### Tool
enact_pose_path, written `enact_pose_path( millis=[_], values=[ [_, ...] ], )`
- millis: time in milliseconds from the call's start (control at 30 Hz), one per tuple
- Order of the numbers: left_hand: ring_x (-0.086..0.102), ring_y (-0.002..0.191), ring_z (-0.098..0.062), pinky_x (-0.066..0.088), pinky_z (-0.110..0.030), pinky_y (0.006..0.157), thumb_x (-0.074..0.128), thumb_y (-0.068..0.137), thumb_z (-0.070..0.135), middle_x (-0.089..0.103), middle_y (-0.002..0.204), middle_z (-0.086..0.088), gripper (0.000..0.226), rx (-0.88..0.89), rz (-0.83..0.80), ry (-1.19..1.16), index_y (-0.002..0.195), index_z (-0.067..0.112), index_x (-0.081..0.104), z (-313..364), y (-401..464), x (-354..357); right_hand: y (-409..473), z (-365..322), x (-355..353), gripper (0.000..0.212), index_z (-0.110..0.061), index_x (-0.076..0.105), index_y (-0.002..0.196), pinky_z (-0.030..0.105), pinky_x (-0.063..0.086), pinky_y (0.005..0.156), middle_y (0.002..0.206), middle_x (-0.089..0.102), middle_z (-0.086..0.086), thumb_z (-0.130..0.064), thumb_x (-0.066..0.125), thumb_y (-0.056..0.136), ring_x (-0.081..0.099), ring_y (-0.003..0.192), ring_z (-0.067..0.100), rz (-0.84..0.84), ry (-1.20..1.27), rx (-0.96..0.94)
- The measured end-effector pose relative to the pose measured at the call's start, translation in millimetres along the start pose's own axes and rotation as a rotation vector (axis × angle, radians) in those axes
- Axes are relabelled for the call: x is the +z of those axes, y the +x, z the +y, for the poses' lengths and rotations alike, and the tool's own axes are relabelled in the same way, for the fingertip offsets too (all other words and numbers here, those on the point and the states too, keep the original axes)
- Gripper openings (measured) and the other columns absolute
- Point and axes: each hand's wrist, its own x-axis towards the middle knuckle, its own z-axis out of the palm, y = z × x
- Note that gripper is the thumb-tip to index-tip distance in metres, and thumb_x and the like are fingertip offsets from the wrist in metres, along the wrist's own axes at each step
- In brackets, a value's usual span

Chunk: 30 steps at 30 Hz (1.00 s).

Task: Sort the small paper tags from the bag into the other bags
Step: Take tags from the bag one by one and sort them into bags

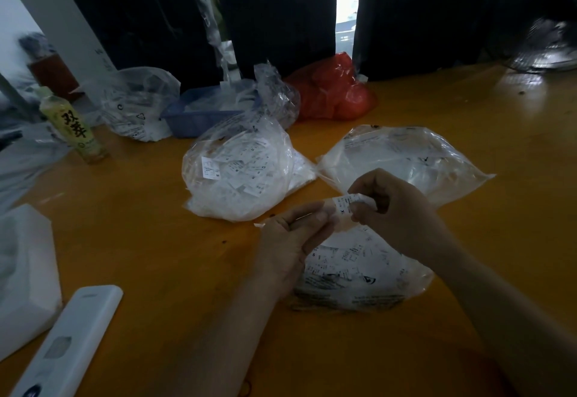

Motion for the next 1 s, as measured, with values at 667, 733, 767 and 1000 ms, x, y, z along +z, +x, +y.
enact_pose_path(
  millis=[667,733,767,1000],
  values=[
    [0.078,0.088,-0.023,0.062,-0.023,0.07,0.084,0.073,0.013,0.078,0.105,-0.02,0.019,-0.011,0.08,0.162,0.092,0.013,0.084,1.4,-4.4,4.6,2.0,3.6,-1.1,0.022,-0.031,0.063,0.101,0.049,0.063,0.071,0.088,0.074,-0.011,-0.015,0.075,0.091,0.074,0.074,0.01,-0.144,0.052,0.068],
    [0.078,0.09,-0.023,0.062,-0.023,0.071,0.084,0.072,0.013,0.078,0.106,-0.02,0.02,-0.005,0.079,0.172,0.092,0.014,0.084,0.9,-4.4,4.3,1.3,3.4,-0.1,0.021,-0.03,0.063,0.102,0.046,0.063,0.072,0.089,0.074,-0.011,-0.017,0.075,0.091,0.074,0.075,0.009,-0.171,0.044,0.065],
    [0.077,0.091,-0.023,0.062,-0.023,0.072,0.083,0.072,0.012,0.078,0.106,-0.019,0.02,0.0,0.078,0.176,0.092,0.014,0.084,0.7,-4.4,4.1,0.8,2.9,0.5,0.021,-0.03,0.063,0.102,0.044,0.063,0.072,0.089,0.074,-0.012,-0.018,0.075,0.091,0.074,0.075,0.008,-0.184,0.036,0.061],
    [0.078,0.085,-0.019,0.061,-0.024,0.067,0.085,0.07,0.022,0.08,0.099,-0.014,0.02,0.018,0.112,0.174,0.09,0.019,0.085,1.4,-5.2,5.0,1.4,2.4,1.2,0.022,-0.029,0.064,0.103,0.043,0.063,0.072,0.088,0.072,-0.016,-0.018,0.077,0.089,0.073,0.073,0.008,-0.149,0.028,0.061]
  ],
)
